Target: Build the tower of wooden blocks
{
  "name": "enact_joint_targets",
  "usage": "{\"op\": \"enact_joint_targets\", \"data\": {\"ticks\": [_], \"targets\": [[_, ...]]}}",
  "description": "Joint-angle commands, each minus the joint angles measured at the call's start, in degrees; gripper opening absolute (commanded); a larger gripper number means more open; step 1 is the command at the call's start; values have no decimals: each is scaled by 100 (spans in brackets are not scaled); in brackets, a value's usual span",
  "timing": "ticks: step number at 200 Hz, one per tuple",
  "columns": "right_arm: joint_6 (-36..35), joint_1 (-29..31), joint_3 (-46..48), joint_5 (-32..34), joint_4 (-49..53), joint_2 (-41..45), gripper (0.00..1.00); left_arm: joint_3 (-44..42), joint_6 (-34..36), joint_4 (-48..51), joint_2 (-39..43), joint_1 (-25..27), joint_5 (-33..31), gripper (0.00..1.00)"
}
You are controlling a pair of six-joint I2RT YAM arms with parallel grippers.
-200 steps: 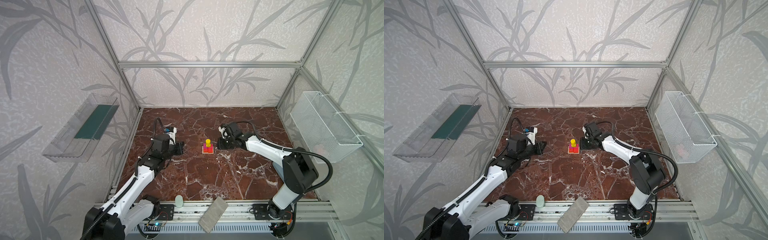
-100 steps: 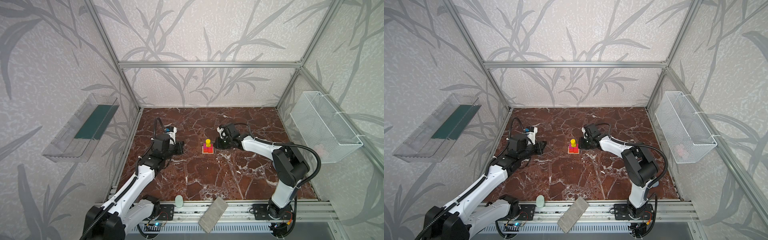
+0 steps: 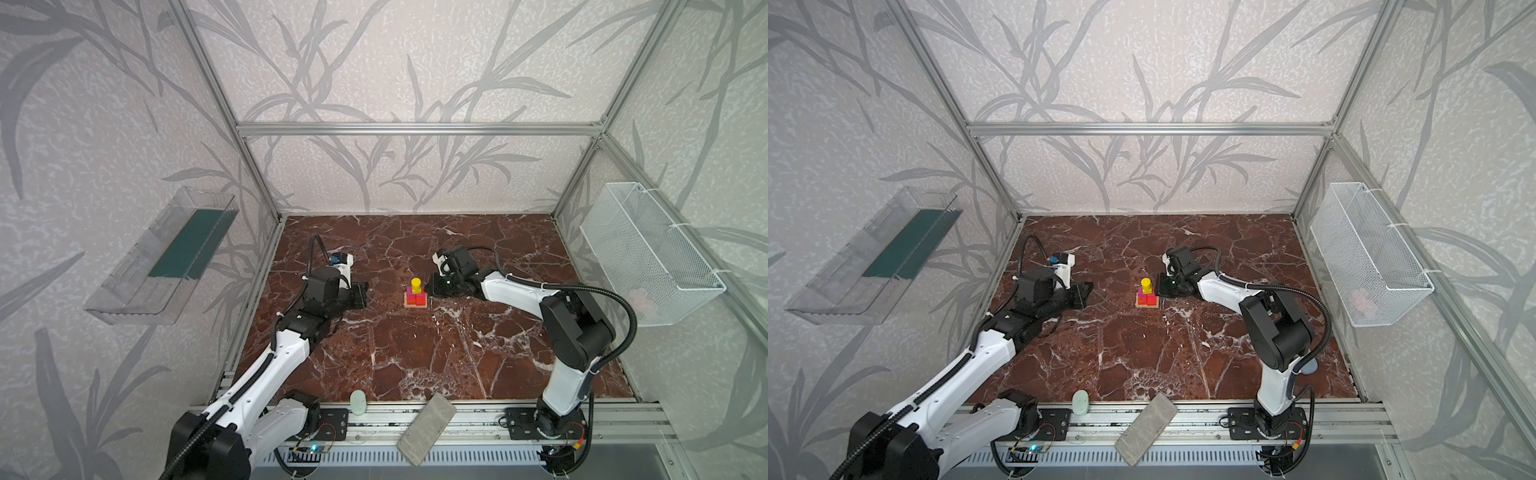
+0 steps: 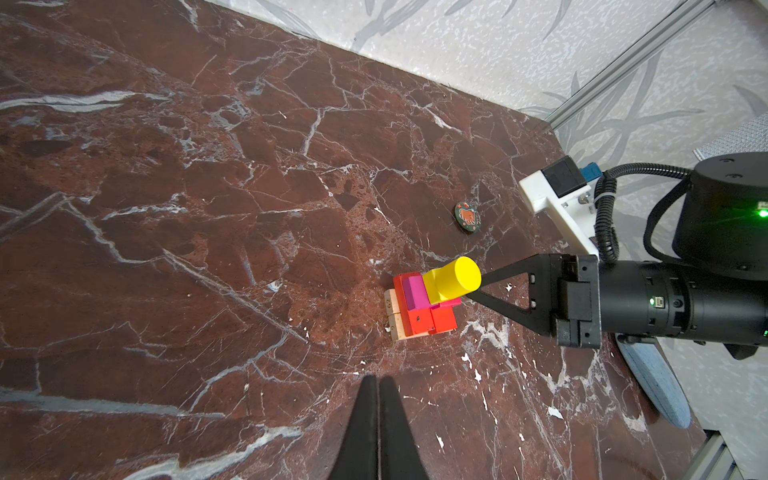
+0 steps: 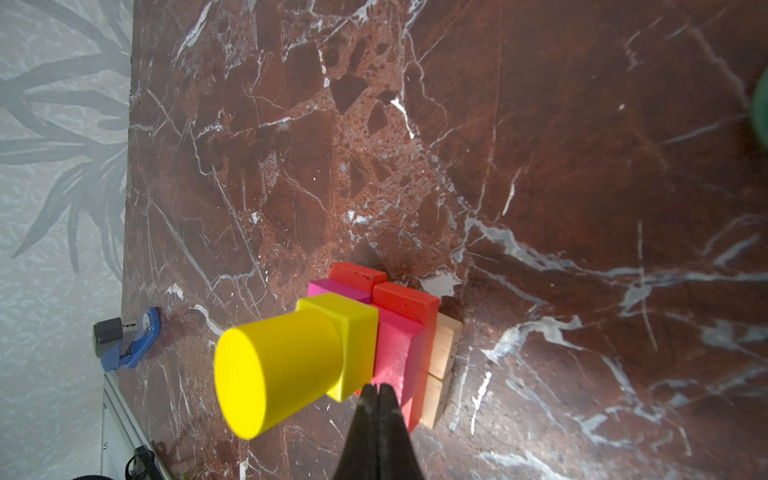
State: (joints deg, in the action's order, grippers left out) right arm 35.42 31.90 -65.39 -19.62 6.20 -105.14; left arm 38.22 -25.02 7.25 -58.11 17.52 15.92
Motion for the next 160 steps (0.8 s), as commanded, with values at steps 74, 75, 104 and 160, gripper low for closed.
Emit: {"op": "enact_joint_targets", "data": {"ticks": [74, 75, 104, 160], "targets": [[79, -34, 12, -130, -136, -165, 0, 158, 111, -46, 85, 6, -104, 0], [79, -30, 10, -130, -136, -161, 0, 159, 111, -47, 87, 6, -106, 0], [75, -33, 8, -139, -149, -162, 0, 160, 119, -32, 109, 5, -110, 0], [72, -26, 60, -113, -140, -56, 0, 144, 142, -22, 157, 6, -137, 0]]}}
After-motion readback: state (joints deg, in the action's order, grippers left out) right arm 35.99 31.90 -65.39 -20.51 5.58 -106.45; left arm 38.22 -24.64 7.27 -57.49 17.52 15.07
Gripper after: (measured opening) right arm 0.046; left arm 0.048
